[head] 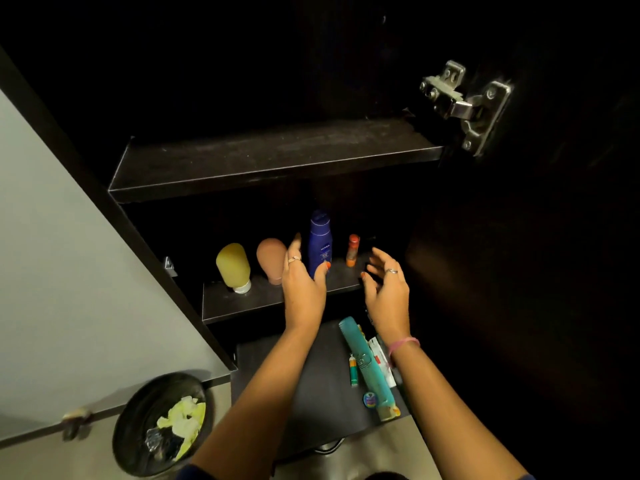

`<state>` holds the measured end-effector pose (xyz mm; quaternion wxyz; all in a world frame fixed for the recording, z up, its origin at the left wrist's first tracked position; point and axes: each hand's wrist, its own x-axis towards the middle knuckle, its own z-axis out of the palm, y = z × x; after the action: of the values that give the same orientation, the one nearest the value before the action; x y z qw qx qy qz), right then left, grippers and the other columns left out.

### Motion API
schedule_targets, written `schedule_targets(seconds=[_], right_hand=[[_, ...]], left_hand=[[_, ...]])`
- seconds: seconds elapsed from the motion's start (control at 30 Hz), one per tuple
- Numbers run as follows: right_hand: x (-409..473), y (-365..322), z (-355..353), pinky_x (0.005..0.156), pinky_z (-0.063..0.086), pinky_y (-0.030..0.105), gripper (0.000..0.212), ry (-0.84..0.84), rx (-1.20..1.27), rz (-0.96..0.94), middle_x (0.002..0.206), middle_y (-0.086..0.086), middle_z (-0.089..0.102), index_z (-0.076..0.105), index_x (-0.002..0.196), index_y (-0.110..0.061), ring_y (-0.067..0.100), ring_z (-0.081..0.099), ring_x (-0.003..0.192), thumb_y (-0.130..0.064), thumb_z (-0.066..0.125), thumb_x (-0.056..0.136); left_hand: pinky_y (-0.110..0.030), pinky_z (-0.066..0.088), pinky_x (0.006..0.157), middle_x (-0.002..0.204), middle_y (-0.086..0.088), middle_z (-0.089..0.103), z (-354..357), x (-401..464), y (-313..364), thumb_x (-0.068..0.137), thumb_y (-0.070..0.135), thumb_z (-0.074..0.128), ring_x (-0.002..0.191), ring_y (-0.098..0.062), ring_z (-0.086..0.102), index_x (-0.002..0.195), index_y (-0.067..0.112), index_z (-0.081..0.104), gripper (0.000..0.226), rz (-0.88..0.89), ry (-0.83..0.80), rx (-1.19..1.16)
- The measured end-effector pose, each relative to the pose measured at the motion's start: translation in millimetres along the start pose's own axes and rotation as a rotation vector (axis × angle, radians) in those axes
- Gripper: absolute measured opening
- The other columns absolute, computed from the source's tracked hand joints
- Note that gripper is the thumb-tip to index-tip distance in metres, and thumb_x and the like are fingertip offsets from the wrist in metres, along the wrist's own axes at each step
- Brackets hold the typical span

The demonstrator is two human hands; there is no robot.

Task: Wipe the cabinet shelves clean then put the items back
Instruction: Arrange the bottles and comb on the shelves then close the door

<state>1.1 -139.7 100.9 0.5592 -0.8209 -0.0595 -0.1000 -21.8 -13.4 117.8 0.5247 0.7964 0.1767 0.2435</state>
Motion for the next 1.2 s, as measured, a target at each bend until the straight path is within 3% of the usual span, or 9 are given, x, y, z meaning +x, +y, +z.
schedule_targets(seconds=[0.1,0.27,0.43,0.53,0.67,0.87,0.97,1.13,1.2], right_hand=[[-29.6,12.4,-3.4,0.083,0.04,-0.003,0.031,0.08,-0.015,-0.016,0.111,-0.005,0.054,0.056,0.123,-0.015,0.003,0.057,0.101,-0.006,0.053,0.093],[-76.6,71.7,-5.3,0.086,0.037,0.006,0.023,0.069,-0.205,0.203,0.11,0.005,0.064,0.064,0.111,-0.011,0.012,0.06,0.099,-0.004,0.051,0.092],[-102.7,121.0,-9.4,0.071,0.038,0.007,0.036,-0.261,-0.471,0.491,0.121,0.011,0.061,0.056,0.127,-0.011,0.014,0.057,0.09,-0.003,0.043,0.095],[-106.6,134.1,-8.2,0.089,0.045,0.021,0.044,-0.435,-0.569,0.534,0.131,0.011,0.052,0.044,0.137,-0.013,0.018,0.057,0.106,-0.002,0.043,0.094],[-106.8,144.1,-3.4,0.096,0.042,0.025,0.046,-0.514,-0.621,0.535,0.134,0.012,0.048,0.041,0.137,-0.01,0.022,0.055,0.115,-0.005,0.049,0.091],[-123.6,163.5,5.3,0.106,0.038,0.03,0.039,-0.449,-0.653,0.436,0.135,0.009,0.048,0.048,0.131,-0.01,0.023,0.046,0.123,-0.019,0.051,0.094],[-128.6,169.8,5.8,0.106,0.039,0.03,0.037,-0.431,-0.628,0.398,0.134,0.007,0.047,0.049,0.129,-0.01,0.022,0.044,0.124,-0.021,0.053,0.093],[-113.6,179.0,14.5,0.1,0.044,0.032,0.048,-0.395,-0.677,0.375,0.138,0.007,0.044,0.039,0.137,-0.01,0.022,0.043,0.124,-0.011,0.052,0.091],[-103.1,181.8,22.8,0.096,0.046,0.031,0.051,-0.411,-0.723,0.383,0.136,0.006,0.044,0.034,0.141,-0.009,0.022,0.043,0.12,-0.013,0.05,0.093]], left_hand=[[-0.038,0.029,0.116,0.15,-0.006,0.034,1.3,-18.7,-6.6,0.082,0.008,0.068,0.139,-0.015,0.031,0.145,0.013,0.026,0.076,-0.057,0.014,-0.081],[-0.022,0.027,0.11,0.143,0.011,0.032,10.3,-75.0,-23.8,0.082,0.005,0.066,0.135,-0.003,0.031,0.145,0.014,0.027,0.074,-0.12,-0.034,-0.22],[-0.028,0.04,0.101,0.134,-0.013,0.05,31.1,-116.8,-71.7,0.081,-0.007,0.063,0.123,-0.019,0.049,0.136,0.003,0.04,0.06,-0.464,-0.153,-0.248],[-0.022,0.041,0.092,0.13,-0.016,0.052,46.3,-122.6,-104.2,0.084,-0.002,0.062,0.119,-0.027,0.053,0.132,-0.002,0.044,0.052,-0.641,-0.288,-0.082],[-0.034,0.039,0.104,0.13,-0.019,0.054,64.6,-119.4,-137.9,0.086,0.01,0.059,0.12,-0.029,0.051,0.129,-0.003,0.048,0.047,-0.661,-0.417,0.188],[-0.016,0.023,0.093,0.135,-0.017,0.051,91.1,-105.9,-158.5,0.091,0.019,0.057,0.125,-0.025,0.048,0.131,-0.008,0.045,0.05,-0.637,-0.495,0.284],[-0.021,0.034,0.094,0.131,-0.019,0.054,100.1,-102.5,-164.7,0.089,0.022,0.06,0.121,-0.027,0.052,0.13,-0.007,0.045,0.053,-0.67,-0.469,0.284],[-0.028,0.031,0.105,0.124,-0.022,0.059,113.1,-93.2,-166.4,0.089,0.026,0.059,0.123,-0.026,0.049,0.122,-0.011,0.053,0.049,-0.573,-0.491,0.355],[-0.033,0.039,0.102,0.12,-0.021,0.062,121.7,-81.6,-169.4,0.086,0.031,0.063,0.119,-0.03,0.053,0.117,-0.008,0.058,0.05,-0.584,-0.474,0.325]])
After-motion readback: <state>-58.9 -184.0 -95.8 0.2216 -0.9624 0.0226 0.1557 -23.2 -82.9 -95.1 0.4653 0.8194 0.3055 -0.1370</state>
